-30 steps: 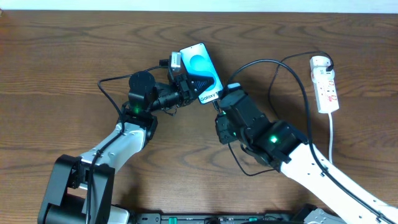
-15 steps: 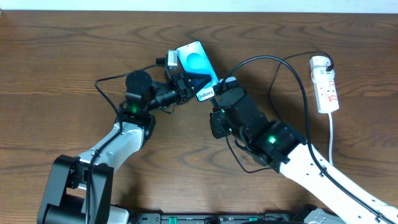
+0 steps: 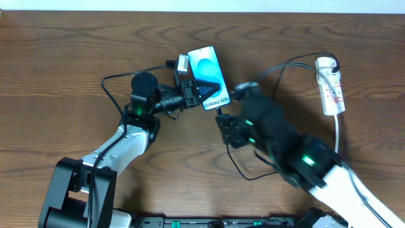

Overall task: Plug charger to phone and switch on socket
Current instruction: 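Open the right gripper and pull it back from the plugged phone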

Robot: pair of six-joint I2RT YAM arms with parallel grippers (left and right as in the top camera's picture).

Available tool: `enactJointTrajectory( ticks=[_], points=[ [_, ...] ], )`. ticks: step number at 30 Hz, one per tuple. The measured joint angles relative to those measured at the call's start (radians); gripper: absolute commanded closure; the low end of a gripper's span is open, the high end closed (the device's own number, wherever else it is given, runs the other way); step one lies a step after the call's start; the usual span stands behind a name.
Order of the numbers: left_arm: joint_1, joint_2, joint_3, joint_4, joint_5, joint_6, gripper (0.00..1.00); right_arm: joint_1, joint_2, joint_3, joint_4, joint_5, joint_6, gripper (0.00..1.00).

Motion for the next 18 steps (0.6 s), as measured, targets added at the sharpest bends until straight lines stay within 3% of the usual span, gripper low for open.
enactJointTrajectory(
  ticks=[4, 9, 13, 18],
  points=[
    [0.000, 0.000, -0.001, 0.037, 0.015, 0.109, 0.93, -0.013, -0.219, 0.006, -0.024, 0.086, 0.002, 0.09],
    [-0.003, 0.000, 0.011, 0.220, 0.023, 0.129, 0.93, -0.013, -0.504, 0.017, -0.040, 0.255, 0.002, 0.04],
    [-0.037, 0.000, 0.098, 0.211, 0.022, 0.141, 0.93, -0.013, -0.630, 0.021, -0.097, 0.347, 0.002, 0.02],
    [-0.131, -0.002, 0.226, 0.034, 0.033, 0.251, 0.93, -0.013, -0.705, 0.021, -0.187, 0.415, 0.016, 0.01]
  ],
)
